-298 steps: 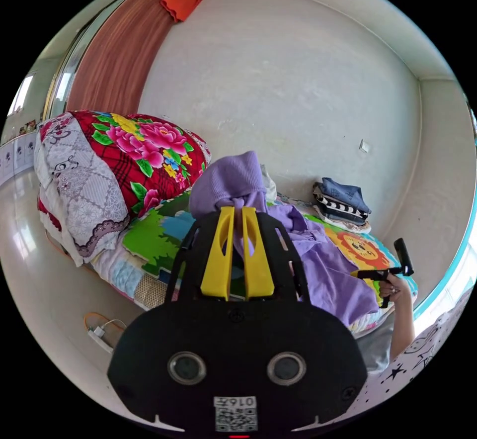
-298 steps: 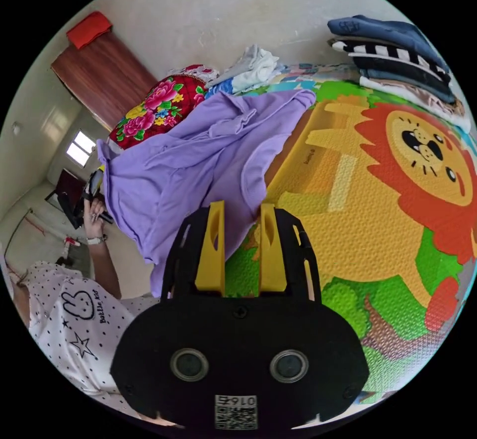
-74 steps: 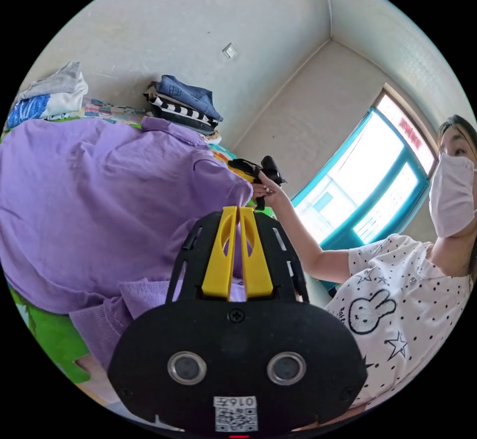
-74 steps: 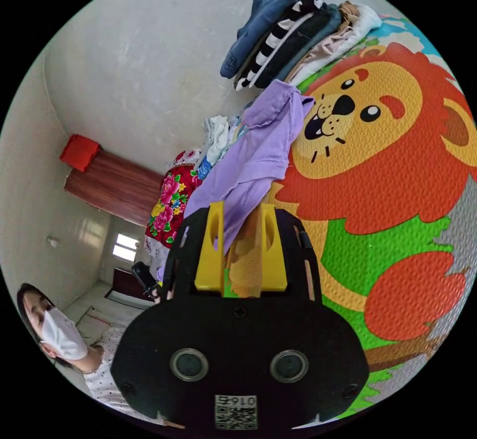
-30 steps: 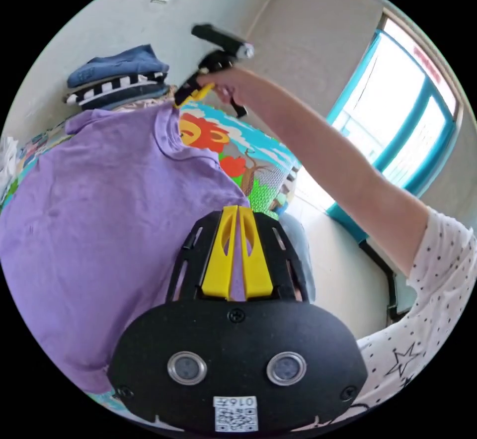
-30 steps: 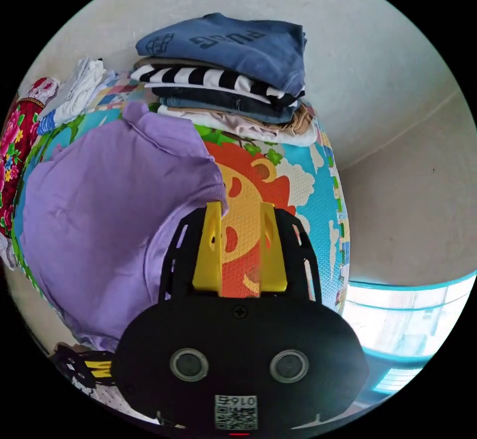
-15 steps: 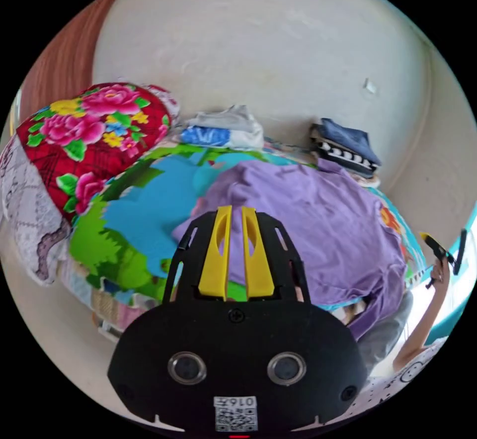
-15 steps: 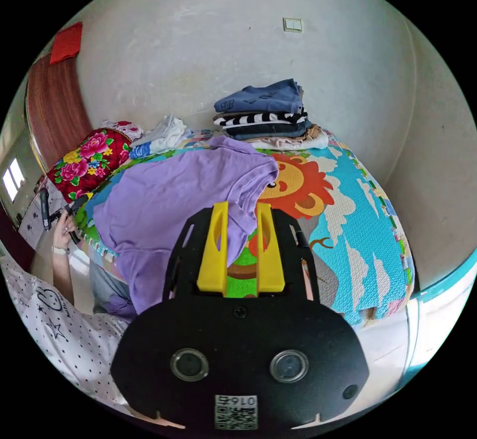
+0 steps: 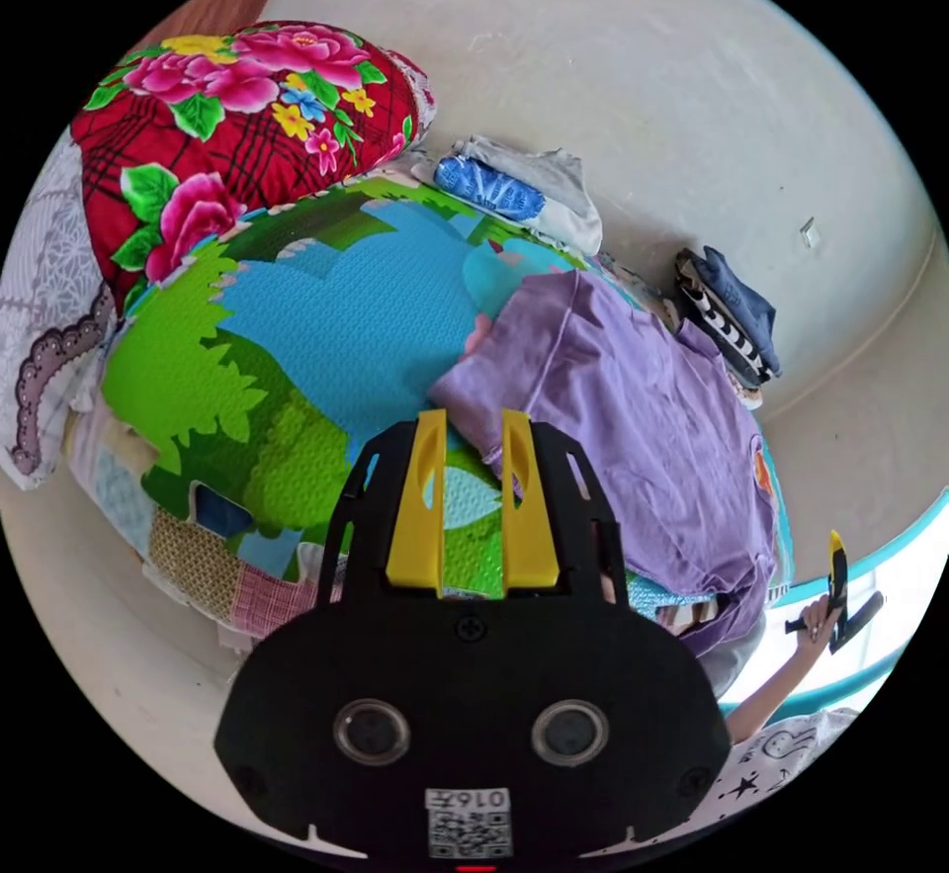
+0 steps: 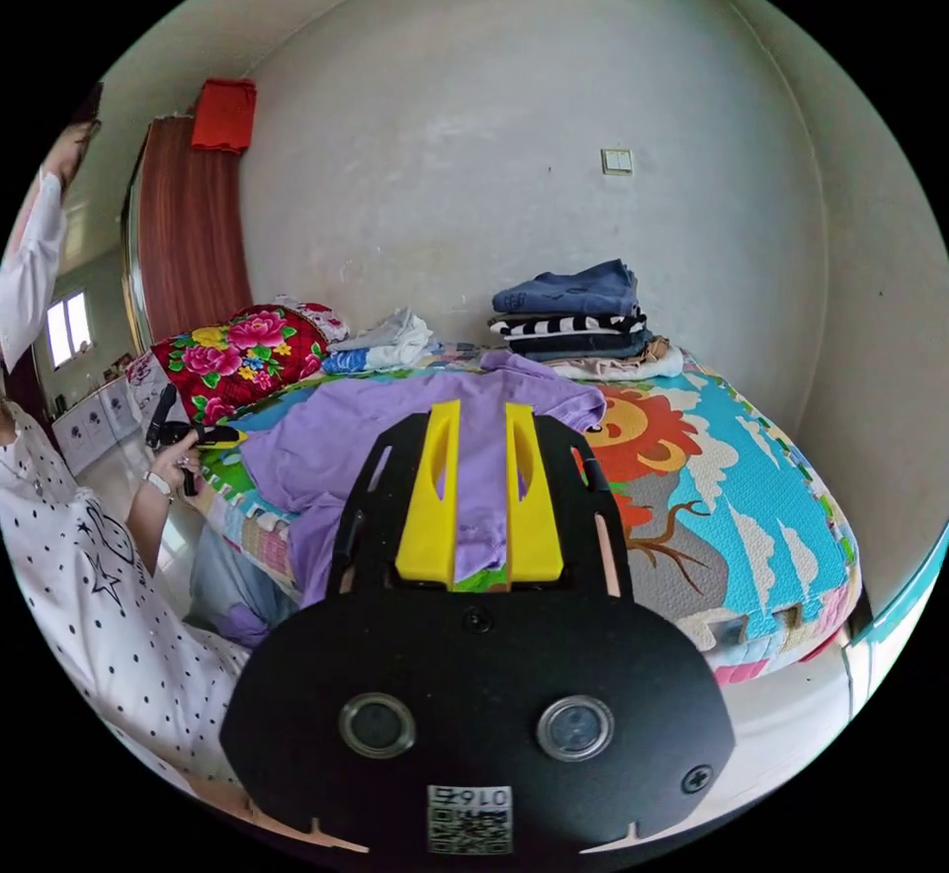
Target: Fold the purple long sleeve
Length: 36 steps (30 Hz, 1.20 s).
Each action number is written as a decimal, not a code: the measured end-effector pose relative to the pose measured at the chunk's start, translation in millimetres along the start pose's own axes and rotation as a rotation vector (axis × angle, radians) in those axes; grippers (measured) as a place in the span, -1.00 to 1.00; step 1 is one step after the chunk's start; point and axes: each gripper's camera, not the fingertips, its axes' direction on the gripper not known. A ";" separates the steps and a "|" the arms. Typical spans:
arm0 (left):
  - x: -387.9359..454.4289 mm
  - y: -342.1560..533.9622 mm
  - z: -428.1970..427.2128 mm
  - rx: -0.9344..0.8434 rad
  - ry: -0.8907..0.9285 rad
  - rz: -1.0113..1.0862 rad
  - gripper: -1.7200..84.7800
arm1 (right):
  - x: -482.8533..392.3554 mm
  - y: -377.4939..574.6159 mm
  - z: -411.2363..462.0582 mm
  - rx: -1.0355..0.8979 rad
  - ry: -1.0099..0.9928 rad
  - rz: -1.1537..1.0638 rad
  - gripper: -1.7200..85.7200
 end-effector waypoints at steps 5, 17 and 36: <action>12.0 23.1 -30.9 0.133 0.105 0.099 -0.96 | -39.7 -48.0 32.6 -0.057 -0.022 -0.086 -0.80; 219.5 192.7 -71.7 -0.197 0.760 1.151 -0.98 | -166.4 -222.7 138.2 -0.057 -0.197 -0.250 -0.81; 179.2 268.3 -104.7 -0.163 0.774 1.125 -0.98 | -429.7 -410.0 549.2 -0.893 -0.045 -0.705 -0.77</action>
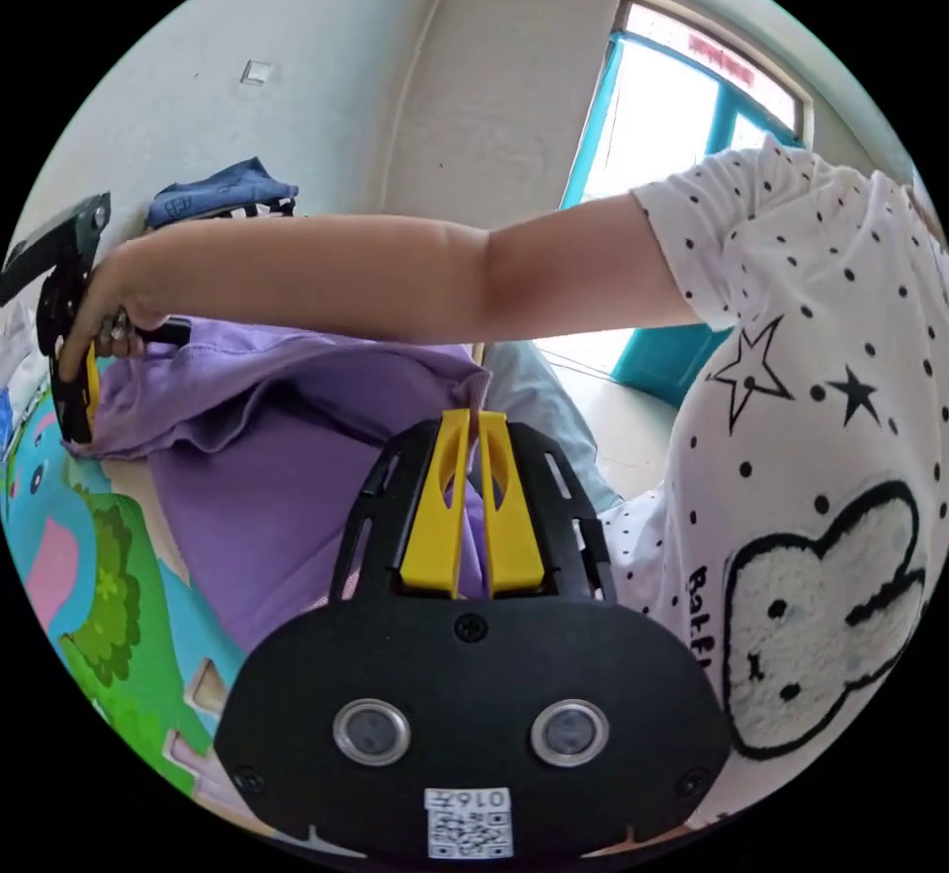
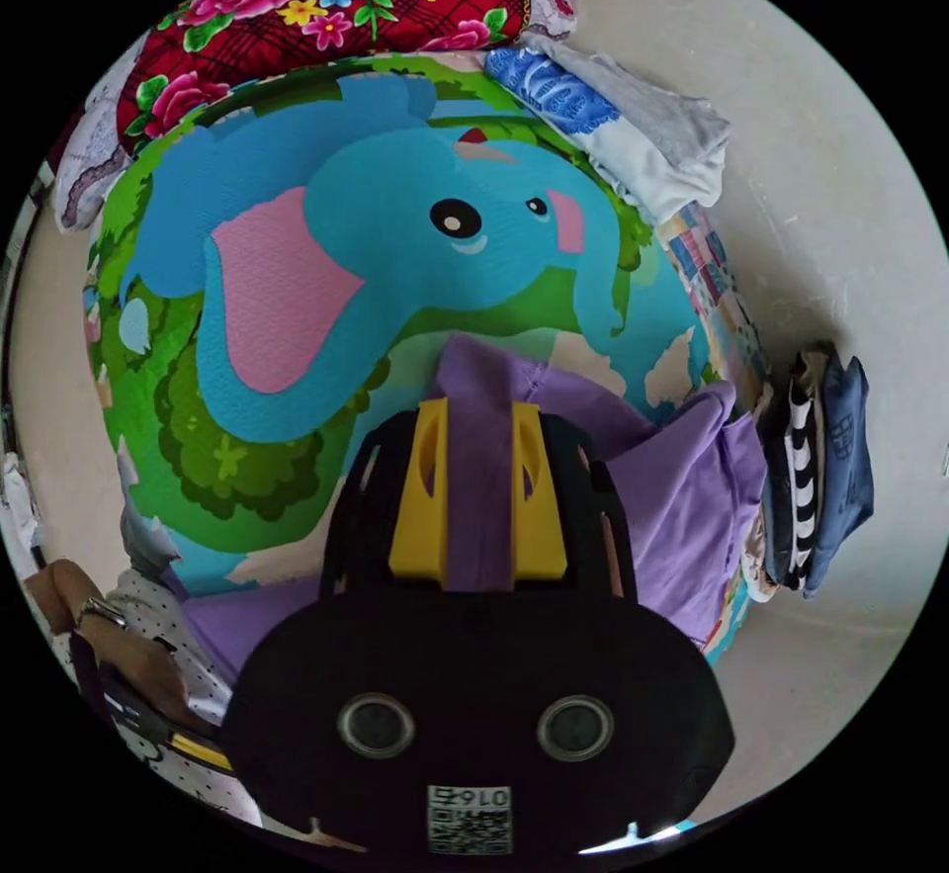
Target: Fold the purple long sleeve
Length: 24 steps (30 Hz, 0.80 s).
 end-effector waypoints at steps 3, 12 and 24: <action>1.3 9.9 -14.9 0.034 0.002 0.024 -0.98 | 19.5 -27.5 0.8 0.009 -0.112 0.004 -0.85; -7.3 53.6 -164.5 0.322 -0.364 -0.093 -0.98 | 100.6 -98.2 -31.1 0.234 -0.357 0.113 -0.95; -89.1 184.3 -295.1 0.398 -0.863 -0.735 -0.98 | 75.7 -255.5 -38.7 0.421 -0.137 0.149 -0.95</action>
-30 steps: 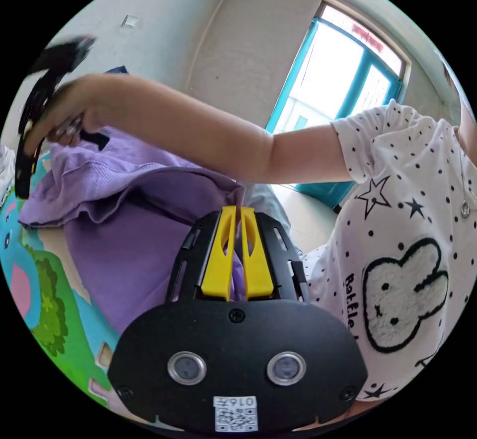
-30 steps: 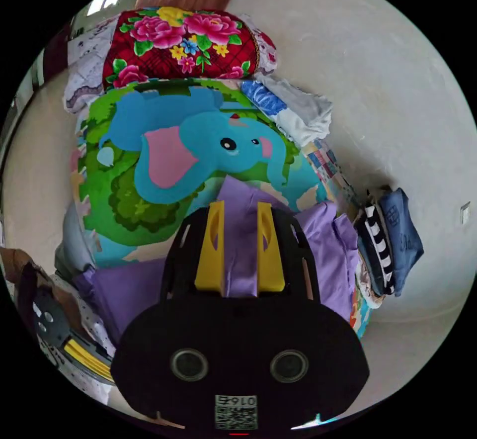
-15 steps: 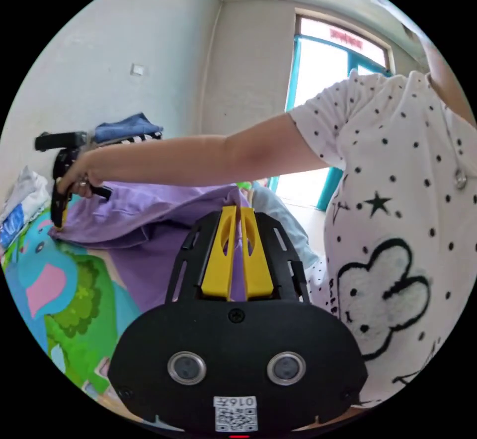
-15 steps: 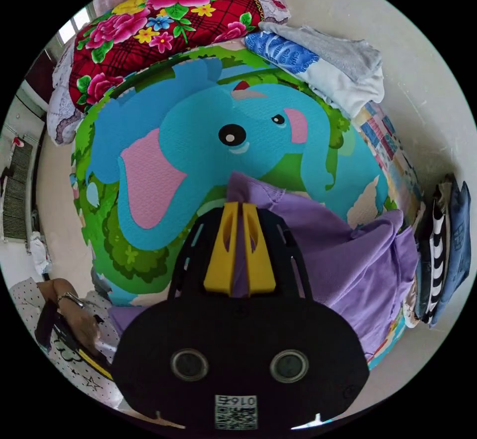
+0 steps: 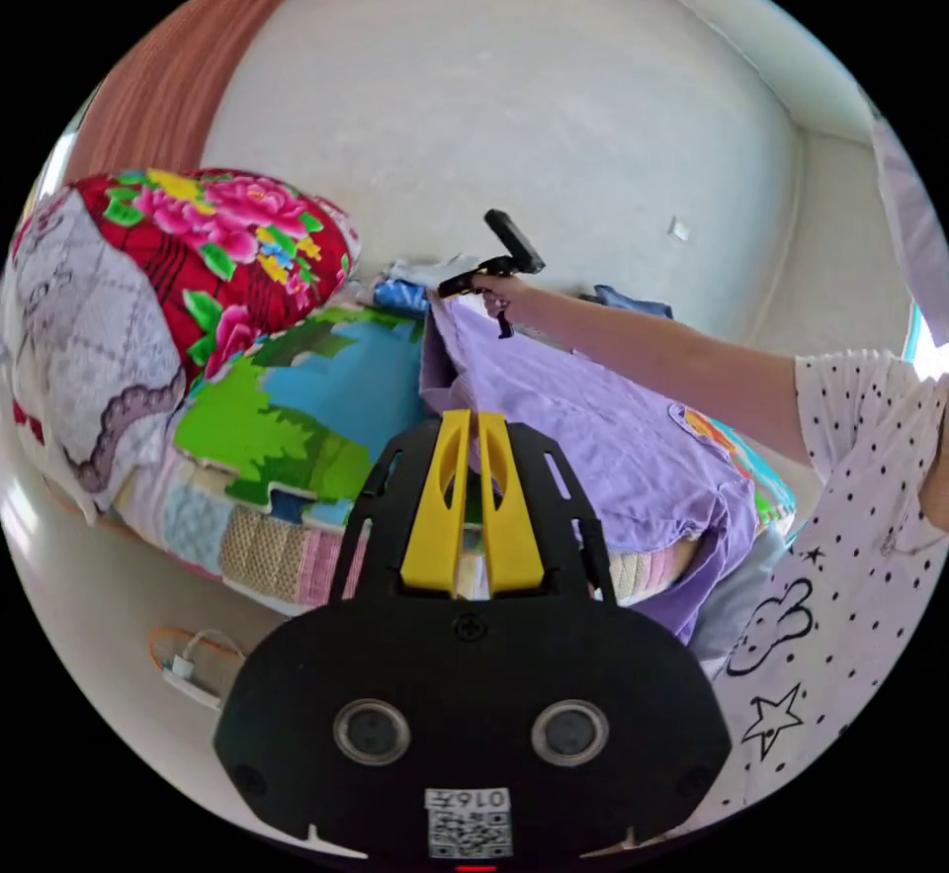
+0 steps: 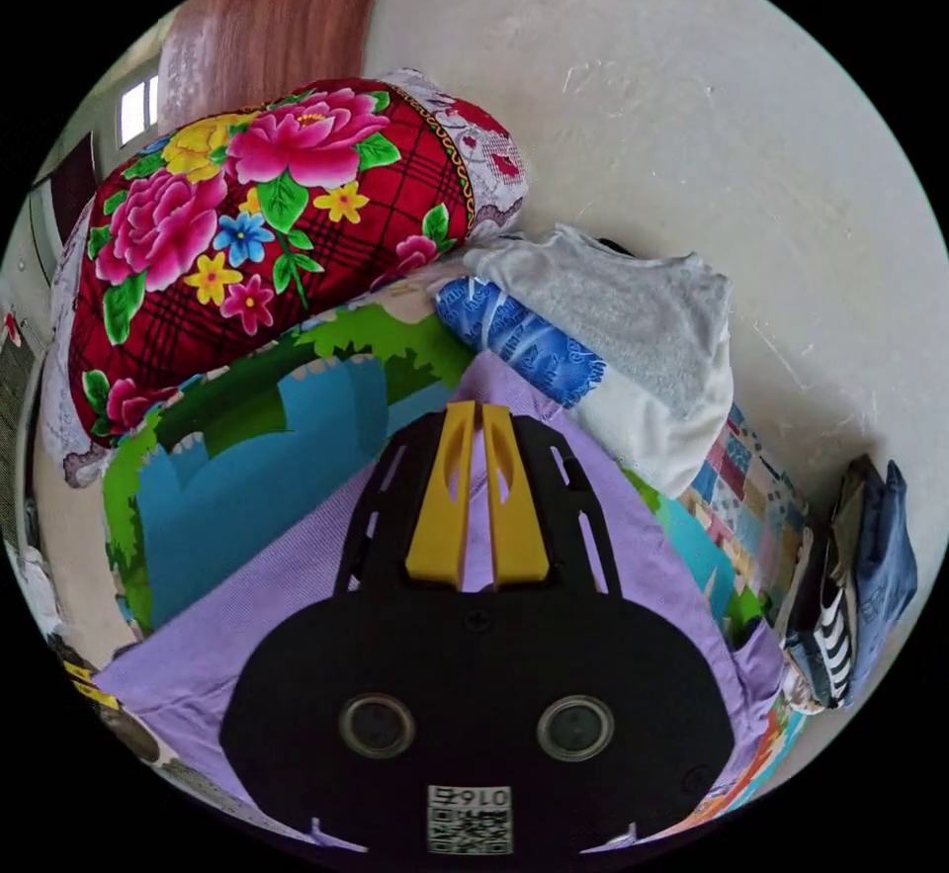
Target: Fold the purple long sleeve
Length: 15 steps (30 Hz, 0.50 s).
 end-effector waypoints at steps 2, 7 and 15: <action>-17.6 0.5 1.1 0.002 -0.042 -0.037 -0.98 | -4.9 -4.1 19.3 0.021 -0.108 0.040 -0.95; -63.0 0.1 23.5 -0.099 -0.103 -0.121 -0.98 | -26.3 -5.4 64.8 -0.055 -0.163 0.079 -0.92; -93.4 0.2 28.7 -0.122 -0.089 -0.210 -0.92 | -18.9 57.1 29.3 0.024 -0.165 0.023 -0.82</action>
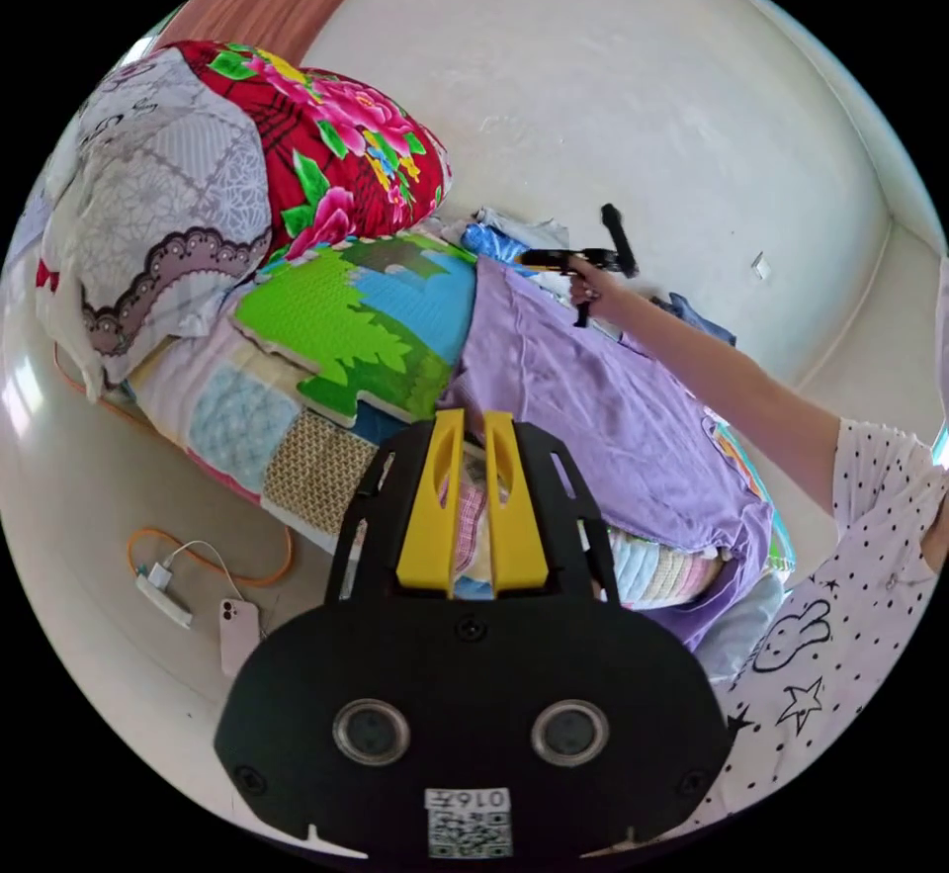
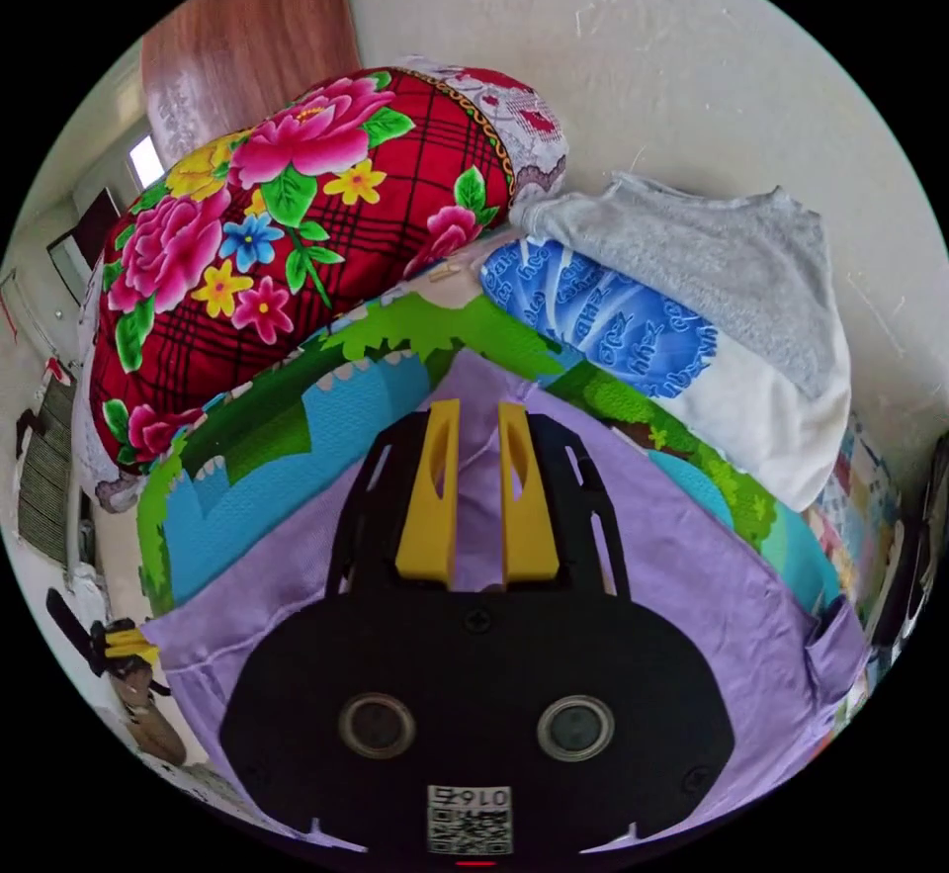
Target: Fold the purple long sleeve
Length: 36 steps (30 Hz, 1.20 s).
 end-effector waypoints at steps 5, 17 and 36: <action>-6.3 -0.9 -21.8 0.037 -0.232 -0.065 -0.97 | 46.1 106.4 -130.2 0.162 -0.033 0.025 -0.81; 131.5 -17.1 46.7 -0.001 0.111 0.363 -0.98 | -35.8 501.3 -327.6 0.010 0.275 0.029 -0.96; 163.3 35.5 65.2 -0.029 0.065 0.412 -0.98 | -187.2 779.5 -322.9 0.086 0.382 0.303 -0.95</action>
